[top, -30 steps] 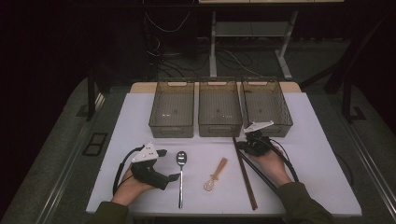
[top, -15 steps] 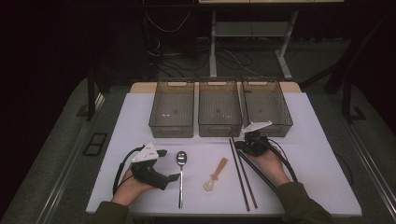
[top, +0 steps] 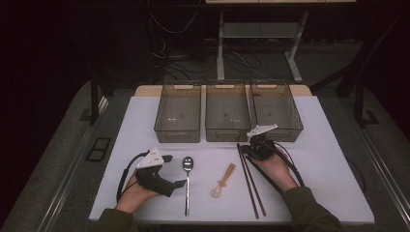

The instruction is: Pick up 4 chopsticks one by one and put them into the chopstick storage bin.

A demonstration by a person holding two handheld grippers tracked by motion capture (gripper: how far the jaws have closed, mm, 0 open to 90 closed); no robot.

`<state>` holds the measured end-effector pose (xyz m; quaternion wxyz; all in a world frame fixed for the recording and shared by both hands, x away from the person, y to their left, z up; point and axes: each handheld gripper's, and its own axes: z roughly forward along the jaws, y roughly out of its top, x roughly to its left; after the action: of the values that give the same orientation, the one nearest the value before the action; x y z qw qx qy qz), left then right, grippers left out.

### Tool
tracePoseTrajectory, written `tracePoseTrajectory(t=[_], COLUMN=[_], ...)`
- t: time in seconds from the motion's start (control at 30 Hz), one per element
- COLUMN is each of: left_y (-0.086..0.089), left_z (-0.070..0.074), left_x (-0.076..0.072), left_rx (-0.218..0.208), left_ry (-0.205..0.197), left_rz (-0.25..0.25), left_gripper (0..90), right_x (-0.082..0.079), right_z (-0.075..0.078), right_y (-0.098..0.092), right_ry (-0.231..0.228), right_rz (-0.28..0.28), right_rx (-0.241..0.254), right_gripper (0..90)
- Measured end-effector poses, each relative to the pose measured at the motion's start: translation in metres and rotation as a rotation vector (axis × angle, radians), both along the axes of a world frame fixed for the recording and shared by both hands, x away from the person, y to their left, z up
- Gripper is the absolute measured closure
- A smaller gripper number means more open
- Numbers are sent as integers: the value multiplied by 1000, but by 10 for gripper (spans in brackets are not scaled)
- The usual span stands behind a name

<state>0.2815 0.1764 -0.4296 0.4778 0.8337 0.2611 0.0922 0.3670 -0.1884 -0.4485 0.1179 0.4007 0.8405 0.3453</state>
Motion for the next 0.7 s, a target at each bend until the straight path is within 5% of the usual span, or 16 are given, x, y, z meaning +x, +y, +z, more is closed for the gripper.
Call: tracePoseTrajectory(t=[0.7], left_y=[0], left_z=[1], left_x=[-1], left_rx=[0], left_ry=[3], left_rz=[0], left_gripper=[0], right_x=[-5], right_z=[3], right_y=[17], right_ry=[0], right_rz=[51], right_rx=[1], right_gripper=[884])
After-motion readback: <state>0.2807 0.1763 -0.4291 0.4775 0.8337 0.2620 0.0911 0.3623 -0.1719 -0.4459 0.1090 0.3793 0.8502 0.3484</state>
